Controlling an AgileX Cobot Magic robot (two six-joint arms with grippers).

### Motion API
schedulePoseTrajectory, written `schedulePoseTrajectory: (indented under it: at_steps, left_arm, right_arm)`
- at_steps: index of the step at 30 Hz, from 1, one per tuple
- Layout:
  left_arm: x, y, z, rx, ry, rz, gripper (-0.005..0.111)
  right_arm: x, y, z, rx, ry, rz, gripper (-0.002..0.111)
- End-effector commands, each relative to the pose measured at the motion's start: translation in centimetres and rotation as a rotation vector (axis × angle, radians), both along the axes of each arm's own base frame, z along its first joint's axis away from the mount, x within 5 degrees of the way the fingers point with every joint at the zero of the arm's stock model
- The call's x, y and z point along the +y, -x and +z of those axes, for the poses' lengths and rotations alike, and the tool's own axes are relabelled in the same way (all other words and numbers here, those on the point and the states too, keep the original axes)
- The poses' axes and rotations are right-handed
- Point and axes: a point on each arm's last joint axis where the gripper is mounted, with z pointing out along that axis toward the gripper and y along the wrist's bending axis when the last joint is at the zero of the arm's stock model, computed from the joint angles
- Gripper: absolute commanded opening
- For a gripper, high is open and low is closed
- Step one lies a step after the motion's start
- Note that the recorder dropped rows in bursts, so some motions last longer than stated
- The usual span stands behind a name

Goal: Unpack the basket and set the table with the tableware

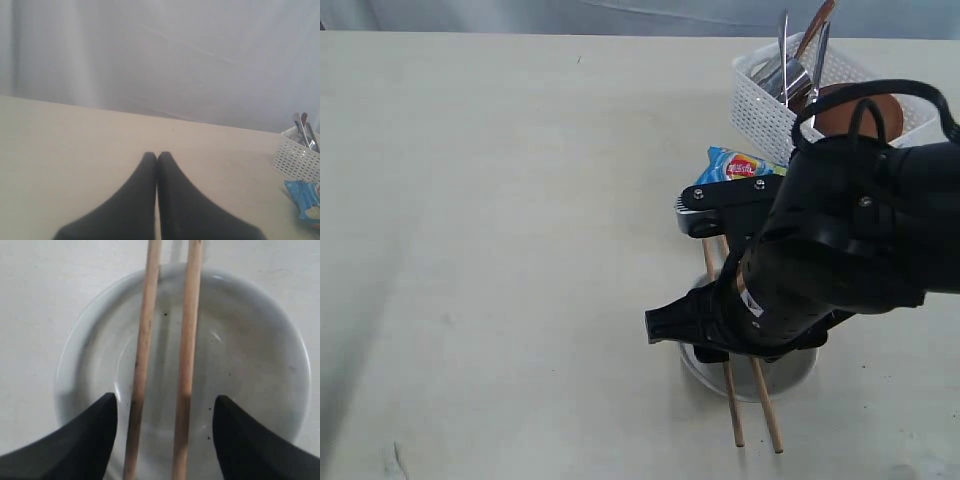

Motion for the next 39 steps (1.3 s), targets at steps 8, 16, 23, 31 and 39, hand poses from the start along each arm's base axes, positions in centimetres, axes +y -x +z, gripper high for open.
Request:
schedulePoseTrajectory:
  at_steps: [8, 16, 23, 31, 39]
  left_arm:
    - [0.0, 0.0, -0.1, -0.003, -0.015, -0.002, 0.0]
    - [0.0, 0.0, -0.1, -0.001, -0.016, -0.002, 0.0]
    - [0.0, 0.0, -0.1, -0.001, -0.016, -0.002, 0.0]
    - [0.0, 0.0, -0.1, -0.001, -0.016, -0.002, 0.0]
    - [0.0, 0.0, -0.1, -0.001, -0.016, -0.002, 0.0]
  right_arm:
    - [-0.3, 0.2, -0.5, -0.005, -0.008, -0.006, 0.054]
    - [-0.2, 0.0, -1.0, -0.001, 0.01, -0.002, 0.054]
    - [0.3, -0.1, -1.8, 0.014, -0.008, -0.008, 0.054]
    - [0.3, -0.1, -1.7, 0.01, -0.008, -0.005, 0.025]
    - [0.3, -0.1, -1.7, 0.012, -0.004, -0.006, 0.02]
